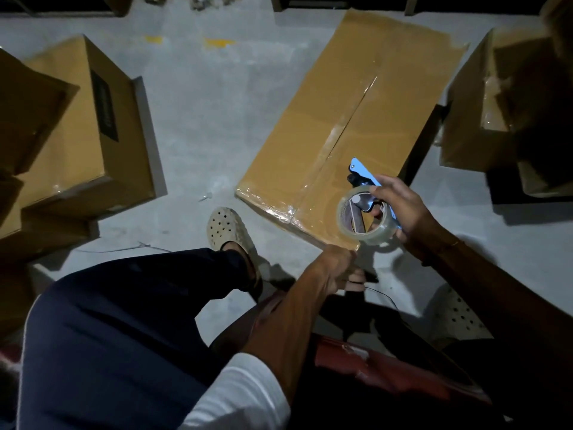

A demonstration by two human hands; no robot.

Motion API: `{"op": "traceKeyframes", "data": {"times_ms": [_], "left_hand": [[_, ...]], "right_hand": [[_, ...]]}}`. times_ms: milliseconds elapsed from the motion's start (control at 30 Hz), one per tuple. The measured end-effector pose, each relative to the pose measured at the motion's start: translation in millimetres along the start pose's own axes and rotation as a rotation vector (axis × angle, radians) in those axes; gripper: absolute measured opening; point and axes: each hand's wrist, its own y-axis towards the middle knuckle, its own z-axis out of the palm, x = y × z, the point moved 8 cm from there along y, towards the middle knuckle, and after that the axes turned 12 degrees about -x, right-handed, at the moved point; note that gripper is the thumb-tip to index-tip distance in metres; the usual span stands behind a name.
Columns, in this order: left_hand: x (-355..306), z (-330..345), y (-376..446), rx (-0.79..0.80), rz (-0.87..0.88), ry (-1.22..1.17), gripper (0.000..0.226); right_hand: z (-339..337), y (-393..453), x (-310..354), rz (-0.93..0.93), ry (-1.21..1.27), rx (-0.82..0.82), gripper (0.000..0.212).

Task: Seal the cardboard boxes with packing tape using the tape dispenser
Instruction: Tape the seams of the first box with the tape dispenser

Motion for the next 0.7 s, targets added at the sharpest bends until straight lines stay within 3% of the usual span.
{"op": "traceKeyframes", "data": {"times_ms": [100,167,233,300,367,433,533,700], "left_hand": [[5,-4,-5,0.093,-0.012,0.271,0.033],[-1,-31,4,0.043,0.070,0.490,0.025],[-18,-85,21,-0.248,0.183,0.419,0.018],[-33,-158,24,-0.688,0.302,0.059,0.020],[-48,-208,10,-0.932,0.435,-0.209,0.033],[-71,-228,11,-0.897,0.500,-0.303,0.045],[-98,-232,31,-0.768,0.438,-0.284,0.051],[-125,-238,52,-0.773,0.438,0.146,0.046]], "right_hand": [[0,3,0,0.004,-0.011,-0.015,0.016],[2,4,-1,0.010,-0.015,-0.015,0.016],[3,5,-1,0.010,-0.023,-0.023,0.017],[2,5,-1,0.011,-0.016,-0.040,0.019],[4,5,-1,0.009,-0.028,-0.054,0.021],[7,5,0,0.002,-0.049,-0.059,0.021],[8,4,0,-0.002,-0.051,-0.063,0.019],[7,3,-2,-0.018,-0.049,-0.037,0.027]]}}
